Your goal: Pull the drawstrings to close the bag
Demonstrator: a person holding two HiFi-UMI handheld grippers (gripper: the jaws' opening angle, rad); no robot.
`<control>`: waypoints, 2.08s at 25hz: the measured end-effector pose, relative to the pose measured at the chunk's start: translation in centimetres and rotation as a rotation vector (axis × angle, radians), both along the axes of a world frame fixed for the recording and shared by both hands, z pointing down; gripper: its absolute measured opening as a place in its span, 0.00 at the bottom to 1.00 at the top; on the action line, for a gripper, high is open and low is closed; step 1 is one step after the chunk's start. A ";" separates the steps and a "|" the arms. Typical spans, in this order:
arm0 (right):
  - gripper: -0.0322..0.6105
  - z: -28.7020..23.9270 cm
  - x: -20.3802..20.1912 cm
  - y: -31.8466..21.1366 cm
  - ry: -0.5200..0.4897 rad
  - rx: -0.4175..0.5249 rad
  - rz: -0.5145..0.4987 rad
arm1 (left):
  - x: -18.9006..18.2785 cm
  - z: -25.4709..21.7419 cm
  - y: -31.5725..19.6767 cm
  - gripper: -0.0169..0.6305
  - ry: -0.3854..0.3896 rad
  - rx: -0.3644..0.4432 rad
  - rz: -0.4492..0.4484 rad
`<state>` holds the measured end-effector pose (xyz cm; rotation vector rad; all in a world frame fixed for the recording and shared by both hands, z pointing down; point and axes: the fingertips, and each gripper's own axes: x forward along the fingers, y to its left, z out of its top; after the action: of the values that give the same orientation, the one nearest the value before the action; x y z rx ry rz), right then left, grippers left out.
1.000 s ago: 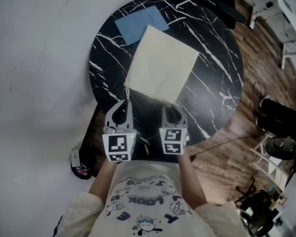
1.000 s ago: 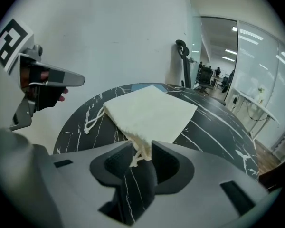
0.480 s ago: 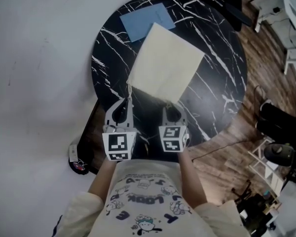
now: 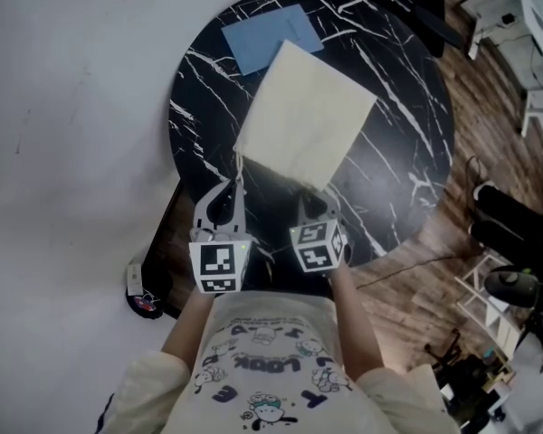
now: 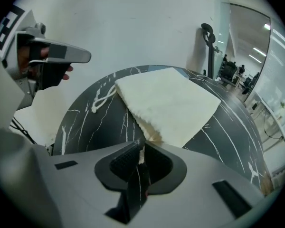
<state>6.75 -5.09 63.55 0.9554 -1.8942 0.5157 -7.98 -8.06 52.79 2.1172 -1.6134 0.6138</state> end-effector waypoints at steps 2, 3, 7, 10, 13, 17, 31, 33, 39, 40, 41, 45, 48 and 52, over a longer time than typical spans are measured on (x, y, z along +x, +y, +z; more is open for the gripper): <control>0.12 -0.6 0.3 0.5 -0.028 -0.001 -0.025 | -0.1 -0.1 0.0 0.09 -0.002 0.002 0.001; 0.12 -0.9 0.6 0.8 -0.039 0.002 -0.026 | -0.1 -0.1 0.0 0.09 -0.003 0.003 0.002; 0.12 -1.6 2.6 1.9 -0.057 0.023 -0.006 | -0.3 0.1 0.0 0.09 -0.006 0.002 0.008; 0.12 -2.0 4.1 2.6 -0.066 0.021 0.018 | -0.3 0.1 0.0 0.09 -0.009 0.001 0.012; 0.12 -1.8 6.1 3.0 -0.072 0.007 0.115 | -0.4 0.3 0.0 0.09 -0.017 -0.003 0.020; 0.40 -1.4 7.7 3.0 -0.106 -0.033 0.230 | -0.3 0.5 0.1 0.09 -0.024 -0.008 0.027; 0.13 0.9 5.4 1.3 -0.018 -0.082 0.359 | 0.5 6.4 1.0 0.25 -0.092 -0.169 0.079; 0.13 0.6 5.3 1.2 -0.015 -0.065 0.339 | 0.4 7.4 0.9 0.25 -0.134 -0.195 0.085; 0.12 -0.1 5.5 1.2 -0.025 -0.050 0.319 | 0.5 10.0 -0.5 0.30 -0.169 -0.291 0.093; 0.12 -0.2 5.4 1.2 -0.026 -0.051 0.316 | 0.6 10.3 -0.7 0.30 -0.176 -0.299 0.099; 0.12 -0.2 5.4 1.1 -0.030 -0.051 0.313 | 0.7 10.6 -0.9 0.30 -0.185 -0.307 0.106; 0.12 -0.7 5.3 0.9 -0.050 -0.046 0.308 | 0.9 11.8 -1.1 0.29 -0.216 -0.347 0.114; 0.11 -0.8 5.4 1.0 -0.043 -0.044 0.294 | 1.2 12.3 -0.8 0.21 -0.185 -0.372 0.101; 0.11 -1.0 6.1 1.0 0.007 -0.030 0.274 | 1.5 12.4 -0.6 0.11 -0.199 -0.412 0.098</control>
<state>12.84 -4.14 62.59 1.2031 -1.7536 0.6984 -6.51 -8.62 65.24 1.8799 -1.3389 1.1152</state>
